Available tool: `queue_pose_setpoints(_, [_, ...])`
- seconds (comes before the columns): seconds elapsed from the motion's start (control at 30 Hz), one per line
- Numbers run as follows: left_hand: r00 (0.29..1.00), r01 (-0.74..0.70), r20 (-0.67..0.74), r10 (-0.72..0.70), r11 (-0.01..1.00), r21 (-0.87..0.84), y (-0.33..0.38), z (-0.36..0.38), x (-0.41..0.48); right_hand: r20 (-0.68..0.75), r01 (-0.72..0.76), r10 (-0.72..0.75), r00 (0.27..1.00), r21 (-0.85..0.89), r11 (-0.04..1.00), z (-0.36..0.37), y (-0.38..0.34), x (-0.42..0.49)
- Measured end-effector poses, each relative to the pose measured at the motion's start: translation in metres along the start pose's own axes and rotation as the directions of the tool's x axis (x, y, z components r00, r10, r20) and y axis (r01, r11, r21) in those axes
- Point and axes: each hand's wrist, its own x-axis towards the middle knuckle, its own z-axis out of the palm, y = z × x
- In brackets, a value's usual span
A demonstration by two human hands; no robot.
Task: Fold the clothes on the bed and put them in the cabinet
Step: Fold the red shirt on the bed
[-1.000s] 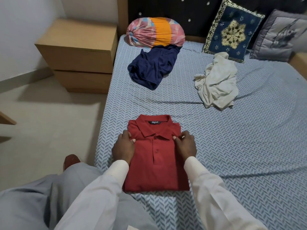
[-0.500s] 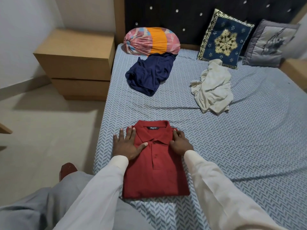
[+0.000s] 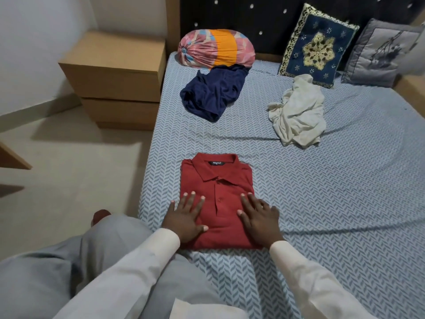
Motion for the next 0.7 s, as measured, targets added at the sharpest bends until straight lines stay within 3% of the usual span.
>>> queue_pose_setpoints(0.1, [0.991, 0.120, -0.055, -0.119, 0.993, 0.022, -0.008, -0.003, -0.003, 0.090, -0.164, 0.156, 0.984, 0.087, 0.983, -0.001, 0.013, -0.004])
queue_pose_setpoints(0.13, [0.987, 0.121, -0.104, -0.120, 0.993, 0.006, -0.006, -0.004, -0.006, 0.057, -0.187, 0.181, 0.982, 0.131, 0.974, -0.003, 0.009, -0.006])
queue_pose_setpoints(0.27, [0.932, -0.194, -0.329, 0.150, 0.975, -0.106, 0.022, -0.003, -0.031, -0.276, 0.007, 0.038, 0.960, 0.161, 0.987, -0.009, -0.028, -0.032])
queue_pose_setpoints(0.33, [0.950, -0.246, -0.242, 0.199, 0.952, -0.184, 0.031, 0.004, -0.042, -0.300, 0.104, -0.062, 0.952, 0.125, 0.987, 0.000, -0.043, -0.051])
queue_pose_setpoints(0.4, [0.987, -0.151, -0.087, 0.133, 0.957, -0.247, 0.030, 0.007, -0.045, -0.252, 0.090, -0.046, 0.967, 0.165, 0.982, 0.007, -0.045, -0.060])
queue_pose_setpoints(0.5, [0.999, 0.049, 0.030, -0.043, 0.959, -0.281, 0.020, 0.004, -0.041, -0.210, 0.040, 0.024, 0.977, 0.296, 0.954, 0.013, -0.037, -0.061])
queue_pose_setpoints(0.7, [0.950, 0.296, -0.026, -0.312, 0.921, -0.253, 0.017, 0.008, -0.043, -0.084, -0.134, 0.173, 0.981, 0.350, 0.927, 0.007, -0.029, -0.062])
